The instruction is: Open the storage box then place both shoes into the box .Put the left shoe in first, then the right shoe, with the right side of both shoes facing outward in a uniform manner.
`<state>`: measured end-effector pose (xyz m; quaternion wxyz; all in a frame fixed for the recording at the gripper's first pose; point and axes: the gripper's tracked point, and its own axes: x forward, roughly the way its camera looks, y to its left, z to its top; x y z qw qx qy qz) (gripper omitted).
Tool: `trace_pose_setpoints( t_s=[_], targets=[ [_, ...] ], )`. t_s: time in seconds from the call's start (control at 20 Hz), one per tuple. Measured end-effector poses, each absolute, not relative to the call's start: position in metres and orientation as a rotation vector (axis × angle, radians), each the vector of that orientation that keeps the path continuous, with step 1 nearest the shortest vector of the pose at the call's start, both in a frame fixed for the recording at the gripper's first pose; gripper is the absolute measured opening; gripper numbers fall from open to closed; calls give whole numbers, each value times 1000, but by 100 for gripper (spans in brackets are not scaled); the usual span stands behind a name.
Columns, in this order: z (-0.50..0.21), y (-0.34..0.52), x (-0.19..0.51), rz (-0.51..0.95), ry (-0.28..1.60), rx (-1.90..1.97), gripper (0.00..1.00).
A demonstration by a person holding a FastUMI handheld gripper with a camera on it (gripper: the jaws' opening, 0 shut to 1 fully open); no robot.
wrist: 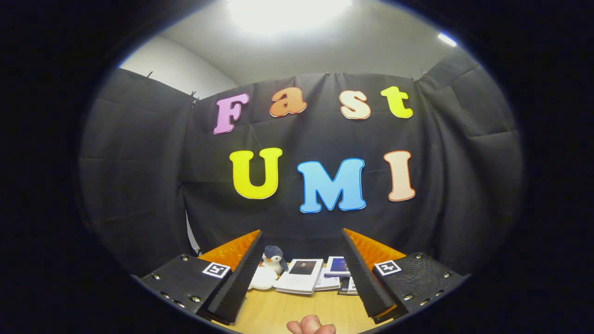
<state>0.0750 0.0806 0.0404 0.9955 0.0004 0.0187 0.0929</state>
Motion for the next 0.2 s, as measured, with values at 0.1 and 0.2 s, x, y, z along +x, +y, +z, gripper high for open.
trace_pose_setpoints(
  t_s=[0.1, 0.2],
  targets=[
    [41, 73, 75, 171, 30, -10, 98],
    [38, 69, 75, 160, 28, -12, 98]
  ],
)
